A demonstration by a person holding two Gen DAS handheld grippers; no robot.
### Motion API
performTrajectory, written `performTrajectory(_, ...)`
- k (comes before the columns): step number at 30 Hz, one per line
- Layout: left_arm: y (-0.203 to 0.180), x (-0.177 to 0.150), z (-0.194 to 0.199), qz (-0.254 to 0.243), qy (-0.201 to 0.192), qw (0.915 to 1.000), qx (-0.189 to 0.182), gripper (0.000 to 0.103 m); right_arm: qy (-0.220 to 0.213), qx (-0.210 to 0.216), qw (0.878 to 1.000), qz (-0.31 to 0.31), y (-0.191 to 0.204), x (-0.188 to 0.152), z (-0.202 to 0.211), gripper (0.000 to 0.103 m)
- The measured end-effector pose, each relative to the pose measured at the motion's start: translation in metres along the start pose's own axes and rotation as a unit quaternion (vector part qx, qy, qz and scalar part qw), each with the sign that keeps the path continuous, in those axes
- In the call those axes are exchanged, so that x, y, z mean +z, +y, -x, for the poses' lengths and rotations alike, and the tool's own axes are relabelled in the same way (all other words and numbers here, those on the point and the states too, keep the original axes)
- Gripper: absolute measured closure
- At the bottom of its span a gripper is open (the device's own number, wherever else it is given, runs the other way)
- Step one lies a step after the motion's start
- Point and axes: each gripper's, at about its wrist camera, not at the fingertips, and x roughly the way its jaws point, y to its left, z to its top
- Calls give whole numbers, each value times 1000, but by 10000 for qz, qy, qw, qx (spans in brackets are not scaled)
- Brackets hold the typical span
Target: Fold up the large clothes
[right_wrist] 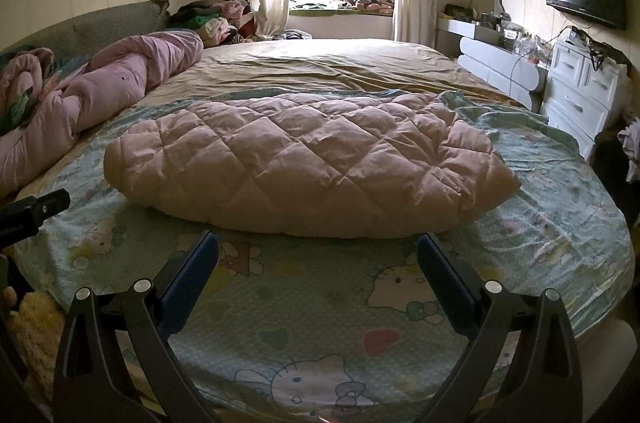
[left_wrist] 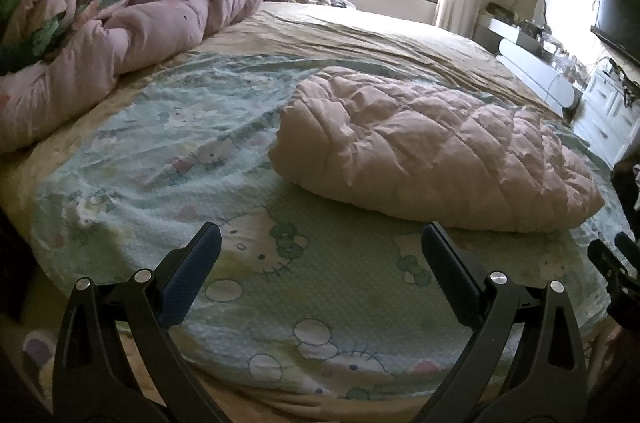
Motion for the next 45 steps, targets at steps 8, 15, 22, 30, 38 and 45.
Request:
performTrajectory(8, -4, 1, 6, -155, -66, 9998, -95, 9, 11, -22, 10000, -6, 0, 0, -1, 4)
performTrajectory(15, -3, 2, 5, -83, 16, 9999, -97, 9, -3, -1, 10000, 8, 1, 0, -1, 4)
performTrajectory(22, -2, 4, 5, -42, 26, 9999, -106, 9, -17, 7, 10000, 11, 3, 3, 0, 4)
performTrajectory(30, -2, 3, 5, -42, 28, 9999, -110, 9, -20, 6, 10000, 7, 4, 4, 0, 4)
performTrajectory(38, -2, 4, 6, -45, 10, 9999, -106, 9, -23, 13, 10000, 13, 4, 3, 1, 4)
performTrajectory(45, -1, 4, 7, -42, 21, 9999, -164, 9, -20, 6, 10000, 9, 5, 4, 0, 4)
